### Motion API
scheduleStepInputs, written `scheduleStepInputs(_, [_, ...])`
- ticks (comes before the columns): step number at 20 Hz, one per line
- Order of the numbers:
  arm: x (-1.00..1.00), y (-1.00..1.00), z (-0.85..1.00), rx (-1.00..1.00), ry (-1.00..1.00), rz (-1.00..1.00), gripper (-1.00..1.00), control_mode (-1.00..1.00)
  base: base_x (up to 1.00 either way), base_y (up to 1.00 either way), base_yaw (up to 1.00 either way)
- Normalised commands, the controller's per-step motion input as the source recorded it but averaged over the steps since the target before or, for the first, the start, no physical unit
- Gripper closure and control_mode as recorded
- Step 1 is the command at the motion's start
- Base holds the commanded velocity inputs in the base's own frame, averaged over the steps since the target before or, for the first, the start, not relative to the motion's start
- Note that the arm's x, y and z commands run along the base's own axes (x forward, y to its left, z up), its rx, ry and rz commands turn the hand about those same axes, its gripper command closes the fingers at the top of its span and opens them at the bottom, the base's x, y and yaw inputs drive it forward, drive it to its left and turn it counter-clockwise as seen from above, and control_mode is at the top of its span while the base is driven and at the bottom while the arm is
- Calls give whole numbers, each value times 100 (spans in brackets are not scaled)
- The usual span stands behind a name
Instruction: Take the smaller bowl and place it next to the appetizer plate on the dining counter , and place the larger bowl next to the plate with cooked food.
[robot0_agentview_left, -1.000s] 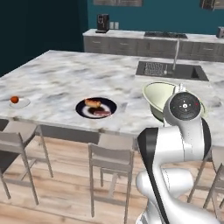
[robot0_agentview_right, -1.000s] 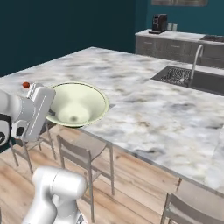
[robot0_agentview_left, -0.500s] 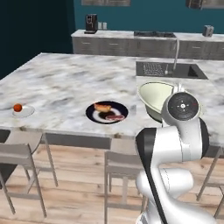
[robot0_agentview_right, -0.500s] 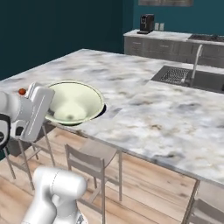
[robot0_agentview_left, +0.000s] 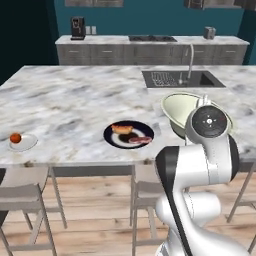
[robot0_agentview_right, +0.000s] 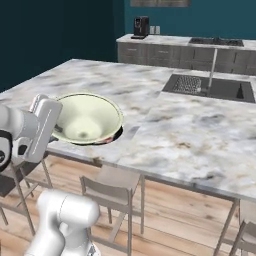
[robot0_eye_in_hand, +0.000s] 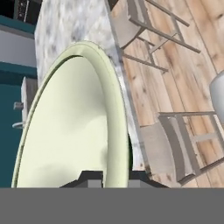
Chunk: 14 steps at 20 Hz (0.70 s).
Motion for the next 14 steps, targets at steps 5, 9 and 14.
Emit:
scheduleStepInputs(5, [0,4,-3,-3,-6,-12,100,-100,2,24,-19])
scheduleStepInputs(9, [2,-25,-13,-16,-11,-9,100,-100,0,0,0])
scheduleStepInputs(14, [-3,-90,-20,-16,5,36,100,-100,0,0,0])
